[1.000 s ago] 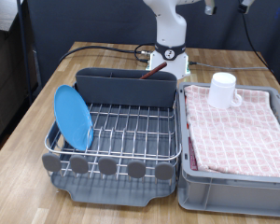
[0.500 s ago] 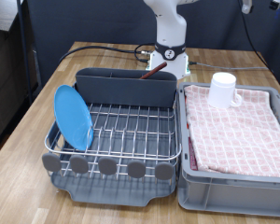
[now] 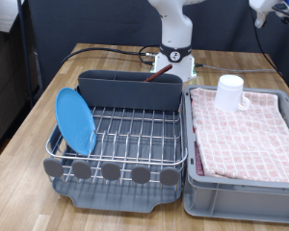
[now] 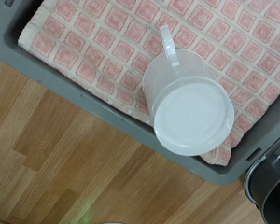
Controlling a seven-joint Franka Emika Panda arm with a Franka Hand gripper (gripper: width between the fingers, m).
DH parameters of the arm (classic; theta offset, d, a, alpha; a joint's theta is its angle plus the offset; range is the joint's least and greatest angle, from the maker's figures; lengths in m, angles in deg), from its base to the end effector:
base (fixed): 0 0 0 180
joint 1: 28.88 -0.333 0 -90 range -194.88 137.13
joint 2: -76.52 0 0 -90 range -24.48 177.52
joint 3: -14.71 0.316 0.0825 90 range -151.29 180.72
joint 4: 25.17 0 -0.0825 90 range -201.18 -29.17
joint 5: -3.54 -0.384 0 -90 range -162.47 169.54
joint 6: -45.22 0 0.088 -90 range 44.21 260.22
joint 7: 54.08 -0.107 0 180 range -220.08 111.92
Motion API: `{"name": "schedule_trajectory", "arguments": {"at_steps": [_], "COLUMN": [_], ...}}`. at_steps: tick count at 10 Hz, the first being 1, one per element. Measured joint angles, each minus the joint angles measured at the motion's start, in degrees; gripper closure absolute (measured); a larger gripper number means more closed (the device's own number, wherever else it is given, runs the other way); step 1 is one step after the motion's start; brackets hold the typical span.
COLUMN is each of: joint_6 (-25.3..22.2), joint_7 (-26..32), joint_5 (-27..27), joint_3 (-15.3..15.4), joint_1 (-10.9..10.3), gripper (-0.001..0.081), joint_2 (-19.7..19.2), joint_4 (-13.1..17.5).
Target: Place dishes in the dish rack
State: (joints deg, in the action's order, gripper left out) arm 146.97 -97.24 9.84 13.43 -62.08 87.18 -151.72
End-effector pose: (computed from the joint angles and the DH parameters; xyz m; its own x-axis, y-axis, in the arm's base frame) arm 0.3986 0.2368 0.4405 0.9786 -0.1714 -0.1143 -0.1407 -0.9613 0.2368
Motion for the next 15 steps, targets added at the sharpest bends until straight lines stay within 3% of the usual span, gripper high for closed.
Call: {"name": "schedule_trajectory", "arguments": {"at_steps": [2,5,9,15], "joint_6": [4.94,3.53,3.11,7.63], "joint_7": [1.11,2.18,4.63,4.57], "joint_5": [0.03,0.85,2.00,0.72], "joint_3": [-0.06,-0.06,0.03,1.56], "joint_1": [0.01,0.01,0.01,-0.02], "gripper": [0.0003,0.0003,0.0003,0.0003], "joint_2": [-2.72,-3.68,-10.47,-16.70], "joint_4": [-0.80,0.44,5.25,5.33]}}
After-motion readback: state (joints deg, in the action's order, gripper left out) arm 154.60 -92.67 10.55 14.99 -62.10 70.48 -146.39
